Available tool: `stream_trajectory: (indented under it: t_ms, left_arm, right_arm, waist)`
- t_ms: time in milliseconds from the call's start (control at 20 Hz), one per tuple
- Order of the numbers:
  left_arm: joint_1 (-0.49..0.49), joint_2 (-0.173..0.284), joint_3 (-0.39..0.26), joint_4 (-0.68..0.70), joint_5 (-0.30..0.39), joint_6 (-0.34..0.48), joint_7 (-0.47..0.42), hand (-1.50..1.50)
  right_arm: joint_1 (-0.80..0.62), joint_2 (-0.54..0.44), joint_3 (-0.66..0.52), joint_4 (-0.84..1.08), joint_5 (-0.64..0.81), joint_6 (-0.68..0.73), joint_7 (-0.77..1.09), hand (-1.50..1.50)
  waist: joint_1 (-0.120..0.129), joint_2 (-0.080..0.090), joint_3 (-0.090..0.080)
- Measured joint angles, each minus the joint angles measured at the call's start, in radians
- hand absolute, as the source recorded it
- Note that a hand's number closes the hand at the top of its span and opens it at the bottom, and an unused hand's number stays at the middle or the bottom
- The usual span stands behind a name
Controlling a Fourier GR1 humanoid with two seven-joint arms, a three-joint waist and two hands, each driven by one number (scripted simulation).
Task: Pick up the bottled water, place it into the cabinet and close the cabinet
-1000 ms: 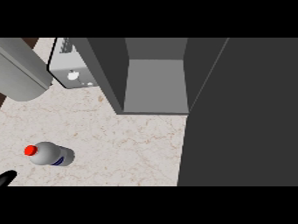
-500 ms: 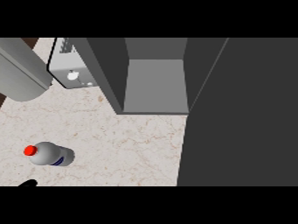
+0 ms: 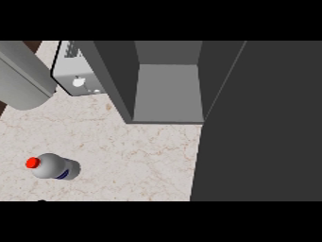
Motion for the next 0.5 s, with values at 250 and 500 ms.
stream_trajectory:
  t_ms: [250, 500]
  left_arm:
    - [0.029, 0.044, 0.008, 0.001, -0.001, 0.022, 0.011, -1.50]
    - [0.028, 0.073, 0.018, 0.007, 0.000, 0.041, 0.020, -1.50]
  right_arm:
    - [0.022, -0.018, 0.038, -0.005, 0.009, -0.022, -0.012, -1.50]
    - [0.004, -0.030, 0.069, -0.009, 0.021, -0.058, 0.012, -1.50]
  waist:
    - [-0.006, 0.000, 0.000]
    - [-0.008, 0.001, -0.001]
